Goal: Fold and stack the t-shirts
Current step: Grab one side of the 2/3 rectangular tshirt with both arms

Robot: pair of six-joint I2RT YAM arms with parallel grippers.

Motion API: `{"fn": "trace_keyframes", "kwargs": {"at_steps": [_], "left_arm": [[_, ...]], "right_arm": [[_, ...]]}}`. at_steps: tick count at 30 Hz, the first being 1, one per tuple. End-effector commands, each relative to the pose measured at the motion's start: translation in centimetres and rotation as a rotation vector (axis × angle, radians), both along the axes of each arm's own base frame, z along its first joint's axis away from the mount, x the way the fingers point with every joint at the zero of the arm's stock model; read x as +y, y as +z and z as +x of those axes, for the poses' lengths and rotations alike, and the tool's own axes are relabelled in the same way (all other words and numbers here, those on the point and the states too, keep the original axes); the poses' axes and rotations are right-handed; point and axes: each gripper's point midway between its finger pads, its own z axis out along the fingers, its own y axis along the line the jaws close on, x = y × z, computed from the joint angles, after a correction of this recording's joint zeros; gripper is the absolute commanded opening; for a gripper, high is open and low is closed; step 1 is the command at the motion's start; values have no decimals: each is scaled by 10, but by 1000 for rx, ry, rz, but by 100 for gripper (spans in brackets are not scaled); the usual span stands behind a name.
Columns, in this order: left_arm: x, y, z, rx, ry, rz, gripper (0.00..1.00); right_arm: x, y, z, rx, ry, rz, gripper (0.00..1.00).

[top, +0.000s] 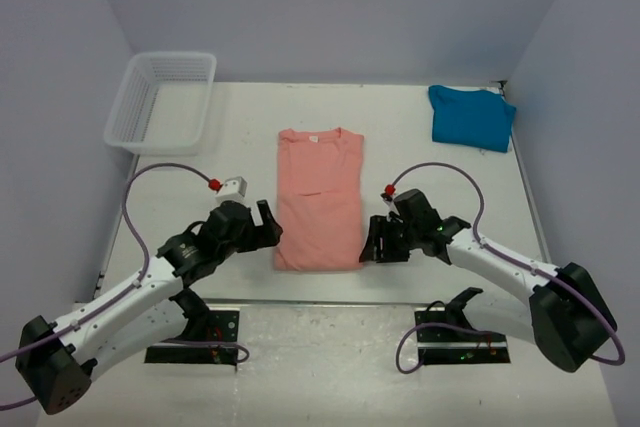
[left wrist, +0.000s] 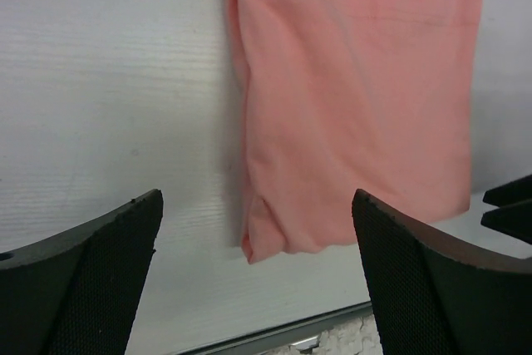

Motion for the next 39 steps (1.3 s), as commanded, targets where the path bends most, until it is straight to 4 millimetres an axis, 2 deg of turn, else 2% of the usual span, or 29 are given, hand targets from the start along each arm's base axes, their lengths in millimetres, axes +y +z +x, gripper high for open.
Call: {"fn": "trace_keyframes", "kwargs": {"at_steps": [1,5,9,11,21,32,36,39], "left_arm": [[-31,-14,-15,21,-189,-93,95],[-47,-30,-30,74,-287,-150,96],[-38,-49,-34,132,-263,-92,97],[-34,-52,-34,136,-255,-74,97],[-33,-48,-32,110,-262,-67,98],[-37,-48,-32,120,-285,-66,99],[-38,-51,-33,126,-291,-70,99],[-39,-54,-35,136,-296,-75,99]], "right_arm": [[15,8,5,-21,-21,85,56],[15,-2,0,-5,-38,76,56],[13,-13,-2,13,-58,70,57],[14,-19,-3,32,-61,61,57],[25,-32,2,69,-75,18,58],[31,-50,-14,109,-103,4,57],[30,-52,-15,112,-117,8,53],[29,-52,-14,109,-125,1,44]]}}
